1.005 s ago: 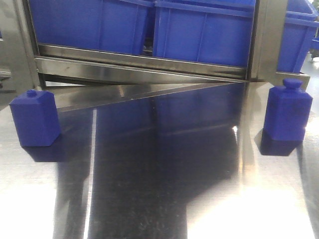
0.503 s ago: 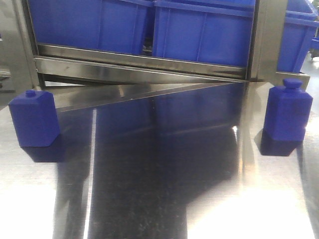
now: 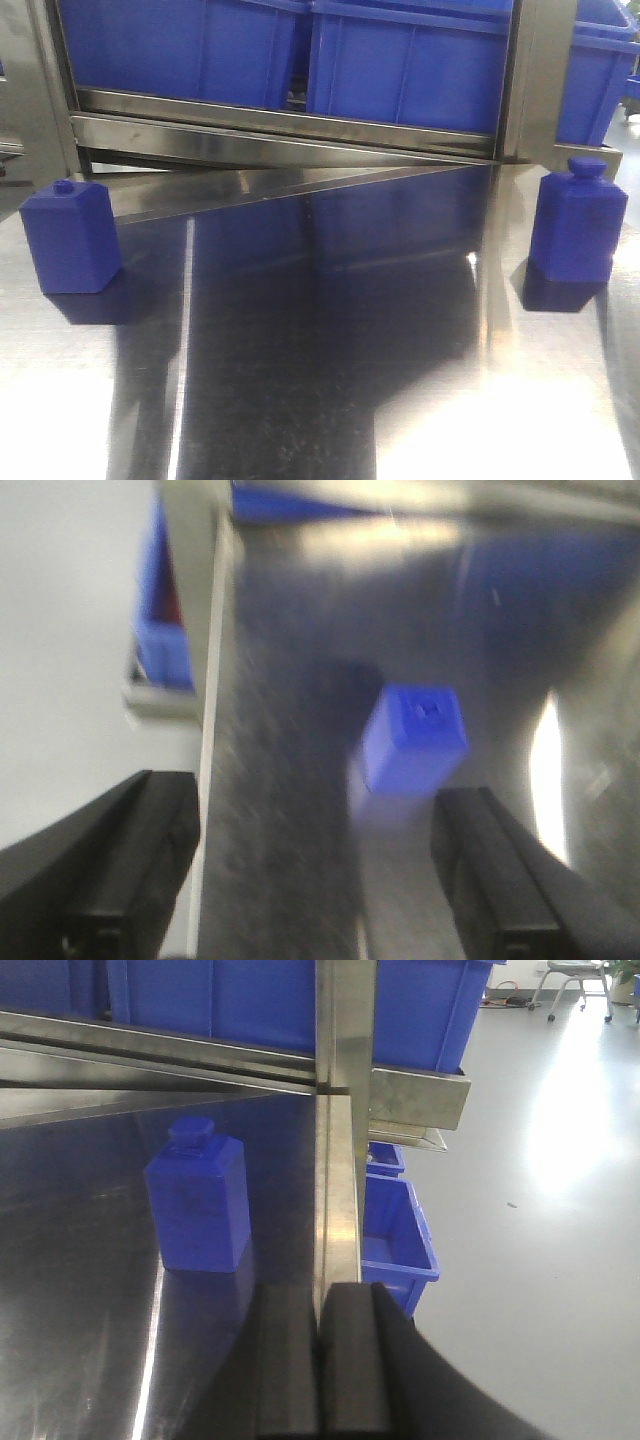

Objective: Pick and sort blue part to right shelf
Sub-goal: 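Close the left gripper around the blue part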

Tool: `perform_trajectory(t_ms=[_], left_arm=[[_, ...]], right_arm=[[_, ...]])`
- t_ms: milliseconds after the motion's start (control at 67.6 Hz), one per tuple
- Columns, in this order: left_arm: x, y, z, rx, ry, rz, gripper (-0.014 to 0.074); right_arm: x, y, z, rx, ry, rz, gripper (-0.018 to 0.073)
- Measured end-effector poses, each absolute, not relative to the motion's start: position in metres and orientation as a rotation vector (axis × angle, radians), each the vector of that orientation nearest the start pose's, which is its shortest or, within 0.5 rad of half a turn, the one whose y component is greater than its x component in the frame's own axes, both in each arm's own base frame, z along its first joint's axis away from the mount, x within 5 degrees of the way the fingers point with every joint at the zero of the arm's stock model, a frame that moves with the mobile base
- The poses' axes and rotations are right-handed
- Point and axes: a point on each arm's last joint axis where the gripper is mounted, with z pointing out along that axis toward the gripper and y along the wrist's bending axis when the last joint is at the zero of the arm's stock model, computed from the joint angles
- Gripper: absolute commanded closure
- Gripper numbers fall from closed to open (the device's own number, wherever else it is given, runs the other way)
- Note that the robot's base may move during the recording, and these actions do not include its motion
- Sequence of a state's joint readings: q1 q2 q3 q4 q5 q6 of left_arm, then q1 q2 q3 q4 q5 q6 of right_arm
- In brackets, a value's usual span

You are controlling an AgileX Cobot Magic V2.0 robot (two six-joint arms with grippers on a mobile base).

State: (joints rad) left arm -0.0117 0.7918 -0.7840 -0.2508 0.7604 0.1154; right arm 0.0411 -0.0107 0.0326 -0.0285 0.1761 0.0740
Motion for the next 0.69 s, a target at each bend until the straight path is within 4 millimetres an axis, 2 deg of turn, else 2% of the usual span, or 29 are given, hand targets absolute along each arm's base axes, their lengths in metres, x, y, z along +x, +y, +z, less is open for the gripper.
perform_trajectory(t_ms=[103,207,355,503,695], left_arm=[[0.173,-0.024,0.340,0.093,2.327,-0.296,0.0027],[0.196,-0.034,0.352,0.155,2.354,-0.345,0.0027],[0.230,-0.056,0.360,0.259,2.397,-0.399,0.0029],[0.262,-0.075,0.354,0.254,2.480,-0.385,0.0029],[0.292,-0.088,0.334,0.138,2.656,-0.294,0.0029]], right_arm=[[0.056,0.002,0.187,0.008,1.682,0.061,0.0523],[0.056,0.002,0.187,0.008,1.682,0.061,0.0523],[0.056,0.002,0.187,0.008,1.682,0.061,0.0523],[0.056,0.002,0.187,0.008,1.682,0.061,0.0523],[0.056,0.002,0.187,0.008,1.682,0.061,0.0523]])
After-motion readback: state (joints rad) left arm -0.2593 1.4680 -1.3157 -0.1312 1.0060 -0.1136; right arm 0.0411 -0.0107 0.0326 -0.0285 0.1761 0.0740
